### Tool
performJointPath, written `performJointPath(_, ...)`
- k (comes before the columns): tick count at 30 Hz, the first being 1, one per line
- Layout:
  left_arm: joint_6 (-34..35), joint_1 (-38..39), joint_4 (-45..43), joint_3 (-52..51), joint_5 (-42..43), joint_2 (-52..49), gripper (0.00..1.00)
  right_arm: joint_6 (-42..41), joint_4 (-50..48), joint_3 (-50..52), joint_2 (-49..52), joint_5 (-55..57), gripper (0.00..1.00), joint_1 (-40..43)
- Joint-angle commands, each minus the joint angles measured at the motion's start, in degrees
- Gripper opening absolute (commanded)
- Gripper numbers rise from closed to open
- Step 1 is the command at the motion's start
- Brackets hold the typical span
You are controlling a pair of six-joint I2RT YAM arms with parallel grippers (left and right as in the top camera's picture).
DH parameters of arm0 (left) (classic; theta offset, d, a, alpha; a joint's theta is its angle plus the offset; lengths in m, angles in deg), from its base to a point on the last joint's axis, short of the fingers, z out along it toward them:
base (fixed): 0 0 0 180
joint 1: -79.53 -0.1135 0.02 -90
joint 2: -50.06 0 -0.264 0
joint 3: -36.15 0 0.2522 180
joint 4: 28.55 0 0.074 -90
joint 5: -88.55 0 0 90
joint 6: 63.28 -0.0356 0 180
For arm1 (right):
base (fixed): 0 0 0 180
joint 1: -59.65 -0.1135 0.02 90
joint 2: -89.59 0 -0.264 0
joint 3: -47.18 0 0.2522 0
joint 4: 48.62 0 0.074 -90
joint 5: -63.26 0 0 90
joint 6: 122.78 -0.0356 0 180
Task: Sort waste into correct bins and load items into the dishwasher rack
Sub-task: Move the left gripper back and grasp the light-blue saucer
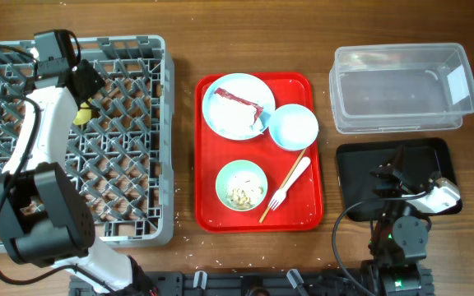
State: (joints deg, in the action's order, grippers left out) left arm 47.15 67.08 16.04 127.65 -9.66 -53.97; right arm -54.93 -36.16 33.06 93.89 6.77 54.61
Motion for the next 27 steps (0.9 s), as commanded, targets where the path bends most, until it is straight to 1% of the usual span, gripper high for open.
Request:
performJointPath(1,-0.4,-1.3,2.3,-0.3,-3.2,1.4,0.04,1.1,-0.3,0.0,0.1,1.0,0.99,0.2)
performJointPath(4,0.0,-2.5,4.5,-0.3,-3.2,3.0,0.04,1.1,-0.3,0.0,0.1,1.0,1.00,0.2)
performJointPath(9,4.0,-6.9,10.3,-0.3,-3.2,3.8,0.04,1.1,-0.3,0.0,0.1,0.9,1.00,0.2)
performJointPath(12,4.3,-8.4,10.7,-0.3,0.0,4.4,0.04,1.1,-0.3,0.0,0.1,0.9,1.00,0.2)
performJointPath(17,4.2,-8.4,10.8,-0.3,10.3,9.9,0.04,1.1,-0.3,0.0,0.1,1.0,1.00,0.2)
performJointPath(20,4.0,-6.9,10.9,-0.3,18.8,14.2,0.04,1.1,-0.3,0.0,0.1,1.0,1.00,0.2)
performJointPath(22,4.0,-3.2,10.8,-0.3,30.5,16.2,0.04,1.1,-0.3,0.0,0.1,1.0,1.00,0.2)
performJointPath(23,3.8,-1.5,10.9,-0.3,33.5,16.2,0.05,1.1,-0.3,0.0,0.1,1.0,1.00,0.2)
performJointPath(24,3.8,1.0,10.9,-0.3,36.3,16.0,0.10,1.1,-0.3,0.0,0.1,1.0,1.00,0.2)
performJointPath(25,3.3,4.7,10.9,-0.3,37.6,15.7,0.18,1.1,-0.3,0.0,0.1,0.9,1.00,0.2)
performJointPath(26,1.9,8.6,10.8,-0.3,37.5,15.3,0.34,1.1,-0.3,0.0,0.1,0.9,1.00,0.2)
performJointPath(27,-1.2,14.3,10.5,-0.3,37.5,14.5,0.54,1.1,-0.3,0.0,0.1,1.0,1.00,0.2)
